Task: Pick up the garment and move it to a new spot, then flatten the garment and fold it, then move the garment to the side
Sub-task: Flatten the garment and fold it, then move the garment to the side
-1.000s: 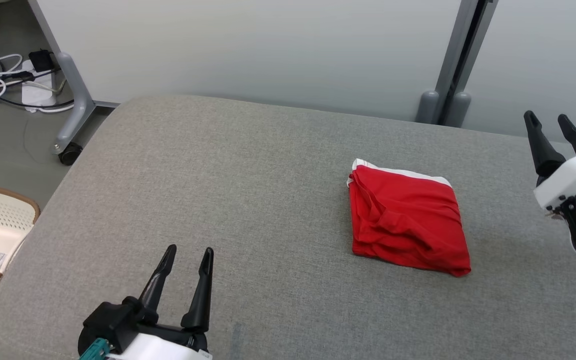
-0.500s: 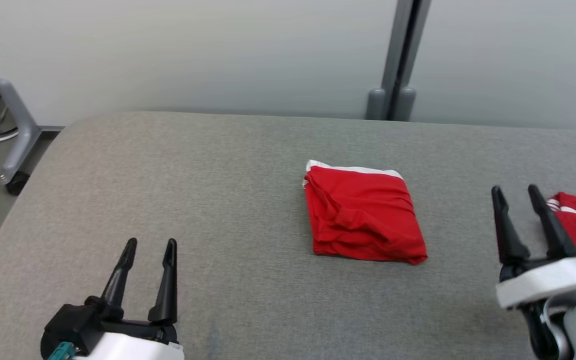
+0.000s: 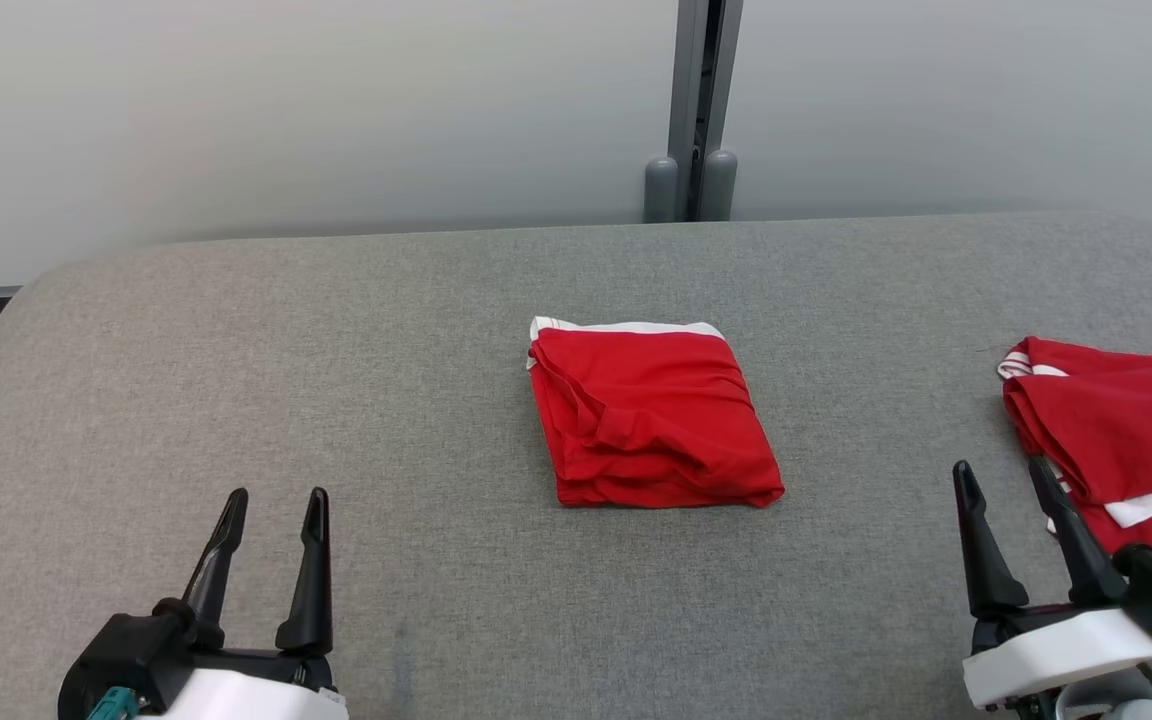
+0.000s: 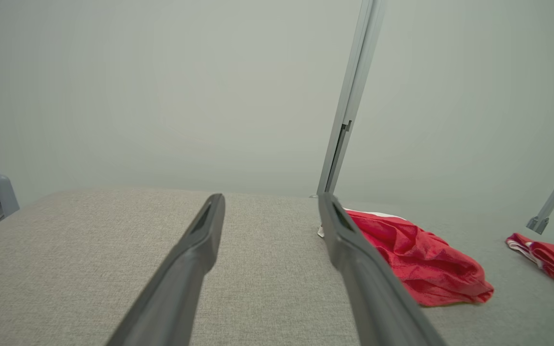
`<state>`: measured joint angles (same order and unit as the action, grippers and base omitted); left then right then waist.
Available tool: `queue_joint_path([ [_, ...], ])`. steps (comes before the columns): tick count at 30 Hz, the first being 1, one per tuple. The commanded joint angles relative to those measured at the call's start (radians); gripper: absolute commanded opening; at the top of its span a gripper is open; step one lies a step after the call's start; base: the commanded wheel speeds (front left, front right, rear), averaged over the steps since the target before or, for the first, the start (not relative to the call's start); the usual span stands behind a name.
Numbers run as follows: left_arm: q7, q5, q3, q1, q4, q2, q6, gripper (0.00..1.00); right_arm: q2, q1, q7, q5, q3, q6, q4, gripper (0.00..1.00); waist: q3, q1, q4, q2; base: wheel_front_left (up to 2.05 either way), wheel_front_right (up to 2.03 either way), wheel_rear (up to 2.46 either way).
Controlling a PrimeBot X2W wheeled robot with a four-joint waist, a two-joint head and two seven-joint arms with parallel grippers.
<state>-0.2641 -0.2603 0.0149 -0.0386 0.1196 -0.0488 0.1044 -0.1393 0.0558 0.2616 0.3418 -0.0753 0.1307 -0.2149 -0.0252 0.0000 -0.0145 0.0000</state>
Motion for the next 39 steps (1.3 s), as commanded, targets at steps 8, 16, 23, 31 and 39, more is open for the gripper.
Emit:
queue_joint_path([
  [8,0.000,0.025,0.009,0.023,0.009,-0.004,-0.016,1.00,0.004,0.018,0.004,-0.055,0.017,0.000,-0.038,1.00,-0.003,0.0000,0.002,0.0000,0.00,0.00,0.00],
  [16,0.000,0.033,0.014,0.029,0.004,-0.004,-0.016,1.00,0.011,0.026,0.004,-0.063,0.019,0.000,-0.045,1.00,-0.004,0.0000,-0.006,0.0000,0.00,0.00,0.00],
  [23,0.000,0.036,0.019,0.020,0.000,-0.004,-0.019,1.00,0.013,0.024,0.004,-0.064,0.018,0.000,-0.053,1.00,0.001,0.0000,-0.011,0.0000,0.00,0.00,0.00],
  [31,0.000,0.034,0.017,0.028,-0.005,-0.003,-0.023,1.00,0.017,0.078,-0.006,-0.030,-0.025,0.000,-0.073,1.00,-0.019,0.0000,-0.011,0.0000,0.00,0.00,0.00],
  [39,0.000,0.025,0.043,0.075,-0.004,-0.004,-0.020,1.00,-0.008,0.357,-0.147,0.073,-0.114,0.000,-0.267,1.00,-0.093,0.0000,-0.055,0.0000,0.00,0.00,0.00],
])
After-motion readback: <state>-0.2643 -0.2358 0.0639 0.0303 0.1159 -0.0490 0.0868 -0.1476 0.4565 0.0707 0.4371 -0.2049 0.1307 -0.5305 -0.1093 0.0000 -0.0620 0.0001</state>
